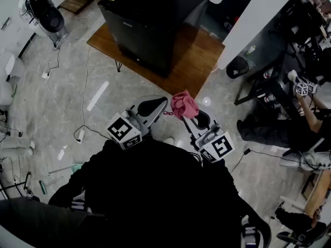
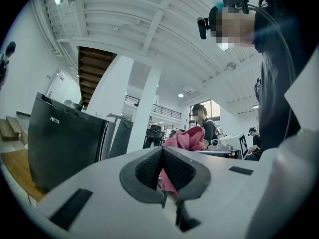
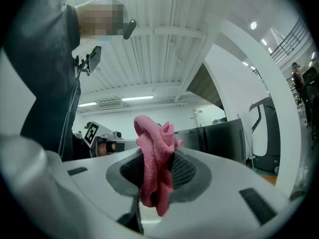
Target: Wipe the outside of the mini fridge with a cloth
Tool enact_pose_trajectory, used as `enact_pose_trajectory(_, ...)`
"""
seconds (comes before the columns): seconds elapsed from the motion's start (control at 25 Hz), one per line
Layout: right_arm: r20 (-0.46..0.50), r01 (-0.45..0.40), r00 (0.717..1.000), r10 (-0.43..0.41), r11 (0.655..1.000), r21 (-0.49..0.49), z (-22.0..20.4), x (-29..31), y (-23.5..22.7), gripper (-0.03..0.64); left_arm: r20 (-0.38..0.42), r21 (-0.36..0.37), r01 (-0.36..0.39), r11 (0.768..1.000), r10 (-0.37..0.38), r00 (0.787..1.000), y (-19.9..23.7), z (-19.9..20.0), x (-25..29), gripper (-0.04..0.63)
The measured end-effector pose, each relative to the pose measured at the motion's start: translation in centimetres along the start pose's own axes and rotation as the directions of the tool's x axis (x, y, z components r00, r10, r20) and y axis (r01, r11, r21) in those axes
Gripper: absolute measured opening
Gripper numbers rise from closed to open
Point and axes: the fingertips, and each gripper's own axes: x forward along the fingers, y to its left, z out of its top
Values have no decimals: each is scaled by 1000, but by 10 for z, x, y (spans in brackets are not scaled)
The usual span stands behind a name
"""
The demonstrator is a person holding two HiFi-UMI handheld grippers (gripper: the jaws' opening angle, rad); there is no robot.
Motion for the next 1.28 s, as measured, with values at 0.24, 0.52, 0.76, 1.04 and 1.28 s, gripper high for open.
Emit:
enact_pose_trajectory(0.24, 1, -14, 1000, 14, 1000, 3, 5, -7, 3, 103, -10, 0, -21, 1000, 21, 1000, -8, -1, 1, 6)
enact_pose_trajectory(0.52, 10, -4, 1000, 4, 1000, 8, 9, -6, 3, 106, -14, 24, -40, 999, 40, 999, -7, 5, 0, 6)
enact_pose_trajectory(0.76, 26, 13, 1000, -14, 999, 52, 10, -6, -6, 106, -15, 12, -12, 1000, 13, 1000, -2, 9, 11, 6)
enact_pose_trajectory(1.04, 22, 89, 996, -92, 992, 93, 7, 4, -30, 109, -49, -5, 27, 1000, -27, 998, 18, 11, 31, 6)
enact_pose_trajectory(1.28, 15, 183, 983, -184, 981, 59, 14, 35, -70, 109, -48, -10, 78, 997, -78, 996, 61, 20, 58, 6)
